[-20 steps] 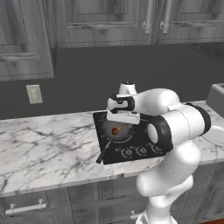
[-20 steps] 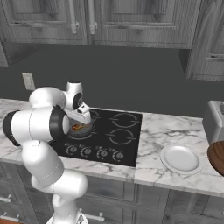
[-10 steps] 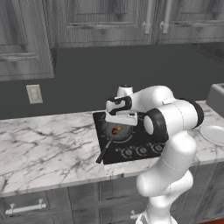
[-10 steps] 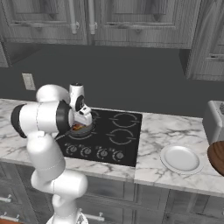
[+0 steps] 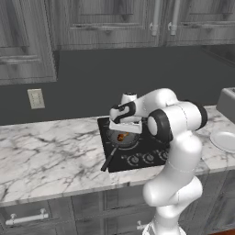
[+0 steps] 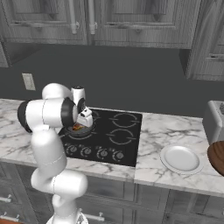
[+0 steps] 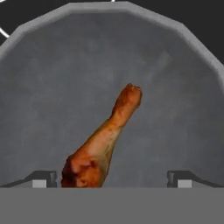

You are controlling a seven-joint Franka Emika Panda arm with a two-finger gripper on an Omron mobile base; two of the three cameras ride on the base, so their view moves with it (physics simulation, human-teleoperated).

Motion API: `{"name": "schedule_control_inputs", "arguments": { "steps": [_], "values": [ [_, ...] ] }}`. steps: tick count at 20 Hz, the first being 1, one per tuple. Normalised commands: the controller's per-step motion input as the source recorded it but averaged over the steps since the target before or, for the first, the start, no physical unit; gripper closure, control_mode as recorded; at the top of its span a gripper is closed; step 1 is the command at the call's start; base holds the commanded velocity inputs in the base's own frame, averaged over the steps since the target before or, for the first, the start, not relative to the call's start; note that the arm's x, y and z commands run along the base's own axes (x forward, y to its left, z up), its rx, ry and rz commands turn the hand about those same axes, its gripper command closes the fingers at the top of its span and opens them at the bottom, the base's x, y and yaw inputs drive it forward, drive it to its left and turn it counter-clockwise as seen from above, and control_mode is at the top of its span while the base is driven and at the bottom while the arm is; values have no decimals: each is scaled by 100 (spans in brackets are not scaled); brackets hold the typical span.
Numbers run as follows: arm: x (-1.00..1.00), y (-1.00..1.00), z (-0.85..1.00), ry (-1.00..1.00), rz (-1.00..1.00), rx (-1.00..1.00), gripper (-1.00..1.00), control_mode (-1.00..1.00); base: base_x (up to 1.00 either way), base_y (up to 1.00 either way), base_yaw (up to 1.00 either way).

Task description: Place the chicken drumstick on the plate and place the eggplant on the same plate.

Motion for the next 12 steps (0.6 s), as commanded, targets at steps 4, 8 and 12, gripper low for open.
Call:
{"name": "schedule_control_inputs", "arguments": {
  "steps": [4,8,12],
  "values": [
    [24,6,-7,0,-1,0,-100,-100,0,0,0],
    [18,1,-9,0,0,0,-100,-100,0,0,0],
    [6,0,-16,0,0,0,-100,-100,0,0,0]
  ]
}}
